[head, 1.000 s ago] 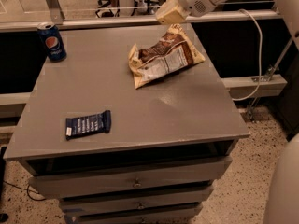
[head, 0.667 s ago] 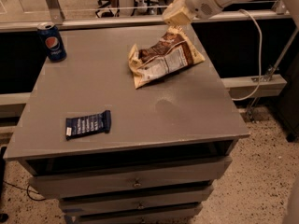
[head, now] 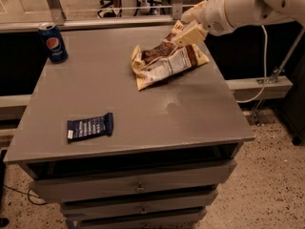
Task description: Move brown chip bag near rxbar blueberry
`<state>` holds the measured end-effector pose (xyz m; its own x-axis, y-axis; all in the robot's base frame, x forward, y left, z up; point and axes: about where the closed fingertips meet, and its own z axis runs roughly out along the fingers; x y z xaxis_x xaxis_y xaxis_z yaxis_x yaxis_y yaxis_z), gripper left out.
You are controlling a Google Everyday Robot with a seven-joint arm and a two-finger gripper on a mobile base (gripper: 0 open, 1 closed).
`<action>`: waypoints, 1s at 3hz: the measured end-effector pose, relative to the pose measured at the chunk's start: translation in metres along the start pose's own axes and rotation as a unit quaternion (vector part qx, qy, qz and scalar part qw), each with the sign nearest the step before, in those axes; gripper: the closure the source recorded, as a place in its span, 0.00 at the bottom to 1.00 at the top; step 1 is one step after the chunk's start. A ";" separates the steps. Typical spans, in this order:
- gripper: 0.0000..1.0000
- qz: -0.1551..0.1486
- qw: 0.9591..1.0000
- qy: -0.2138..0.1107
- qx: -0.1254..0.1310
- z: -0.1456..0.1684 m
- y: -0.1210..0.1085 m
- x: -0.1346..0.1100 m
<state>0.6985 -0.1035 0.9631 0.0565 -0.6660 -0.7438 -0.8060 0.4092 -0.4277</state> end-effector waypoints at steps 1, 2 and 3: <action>0.00 0.026 1.000 -0.001 0.010 0.010 0.001 0.016; 0.00 0.055 0.998 -0.003 0.007 0.030 0.003 0.033; 0.00 0.082 0.997 -0.005 -0.006 0.054 0.009 0.044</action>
Offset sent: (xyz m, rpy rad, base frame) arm 0.0324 -0.0036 -0.0715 0.1209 0.1072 -0.1007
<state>0.7258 -0.0953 0.8985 -0.0707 -0.5842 -0.8085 -0.8122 0.5042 -0.2933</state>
